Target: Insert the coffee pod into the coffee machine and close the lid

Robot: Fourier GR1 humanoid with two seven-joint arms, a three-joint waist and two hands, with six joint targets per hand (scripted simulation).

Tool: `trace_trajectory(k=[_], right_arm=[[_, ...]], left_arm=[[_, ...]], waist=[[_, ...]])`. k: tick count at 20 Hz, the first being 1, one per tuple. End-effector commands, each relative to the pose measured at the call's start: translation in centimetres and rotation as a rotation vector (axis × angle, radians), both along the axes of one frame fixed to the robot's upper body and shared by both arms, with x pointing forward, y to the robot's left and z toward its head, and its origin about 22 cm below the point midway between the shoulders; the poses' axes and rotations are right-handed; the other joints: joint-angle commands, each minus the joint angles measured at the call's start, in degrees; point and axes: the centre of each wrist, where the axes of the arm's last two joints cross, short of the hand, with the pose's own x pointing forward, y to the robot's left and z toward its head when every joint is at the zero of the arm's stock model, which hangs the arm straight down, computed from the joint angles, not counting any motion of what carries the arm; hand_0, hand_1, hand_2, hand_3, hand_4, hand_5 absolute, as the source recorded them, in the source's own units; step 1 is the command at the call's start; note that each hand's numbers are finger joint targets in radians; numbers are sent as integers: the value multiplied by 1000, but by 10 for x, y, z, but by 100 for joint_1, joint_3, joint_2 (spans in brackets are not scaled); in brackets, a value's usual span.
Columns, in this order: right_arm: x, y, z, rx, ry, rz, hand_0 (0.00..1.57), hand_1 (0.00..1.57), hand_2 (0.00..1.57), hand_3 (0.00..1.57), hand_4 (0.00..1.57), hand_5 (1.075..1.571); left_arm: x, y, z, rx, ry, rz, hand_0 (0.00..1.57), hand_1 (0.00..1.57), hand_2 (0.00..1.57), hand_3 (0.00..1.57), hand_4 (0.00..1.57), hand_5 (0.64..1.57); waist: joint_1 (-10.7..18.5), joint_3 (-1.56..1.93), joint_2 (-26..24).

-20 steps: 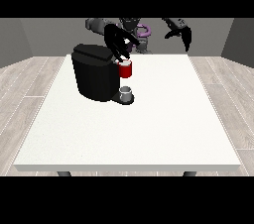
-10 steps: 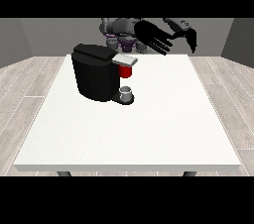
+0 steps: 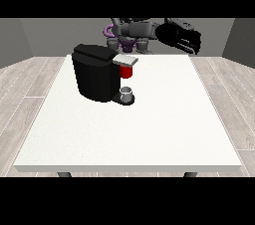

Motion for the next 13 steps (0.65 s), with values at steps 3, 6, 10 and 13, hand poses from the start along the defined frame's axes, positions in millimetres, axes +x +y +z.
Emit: trace_trajectory(k=[3,6,10,13], right_arm=[[5,19,1,24,-65,77,0,0,0,0,0,1571],[6,39,-42,33,0,156,0,0,0,0,0,1571],[-4,68,-83,26,6,279,0,0,0,0,181,1571],[-16,85,-115,53,50,348,0,0,0,0,259,1571]], left_arm=[[-7,12,-11,-3,-21,-8,0,0,0,0,322,1571],[-19,7,-31,-8,81,21,0,0,0,0,258,1571],[-20,25,-41,-14,122,120,0,0,0,0,266,1571],[-35,57,-76,-54,179,168,0,0,0,0,266,1571]], waist=[[-106,-11,32],[-356,-7,-552],[-921,-7,-854],[-1293,-9,-1190]])
